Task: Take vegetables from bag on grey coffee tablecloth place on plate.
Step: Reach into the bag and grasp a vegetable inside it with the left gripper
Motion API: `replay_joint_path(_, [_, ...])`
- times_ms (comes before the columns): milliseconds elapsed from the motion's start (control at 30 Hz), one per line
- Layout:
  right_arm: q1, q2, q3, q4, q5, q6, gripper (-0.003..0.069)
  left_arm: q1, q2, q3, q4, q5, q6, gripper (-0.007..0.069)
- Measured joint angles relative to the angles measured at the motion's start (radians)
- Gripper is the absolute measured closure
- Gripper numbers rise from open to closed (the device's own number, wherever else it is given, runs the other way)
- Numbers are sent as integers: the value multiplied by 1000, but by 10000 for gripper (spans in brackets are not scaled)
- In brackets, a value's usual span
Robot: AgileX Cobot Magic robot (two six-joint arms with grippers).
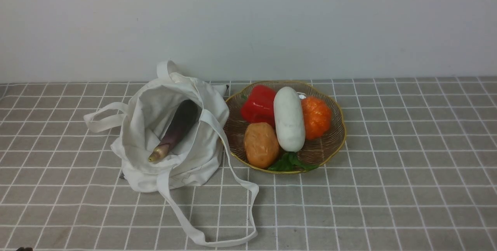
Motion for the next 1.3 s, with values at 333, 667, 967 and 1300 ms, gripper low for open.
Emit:
replay_joint_path(333, [0, 0, 0, 0, 0, 0, 674, 0, 0, 0, 0, 0, 0, 629])
replay_joint_path(667, [0, 0, 0, 0, 0, 0, 674, 0, 0, 0, 0, 0, 0, 629])
replay_joint_path(967, [0, 0, 0, 0, 0, 0, 674, 0, 0, 0, 1, 0, 5, 629])
replay_joint_path(1300, [0, 0, 0, 0, 0, 0, 674, 0, 0, 0, -521, 7, -305, 629])
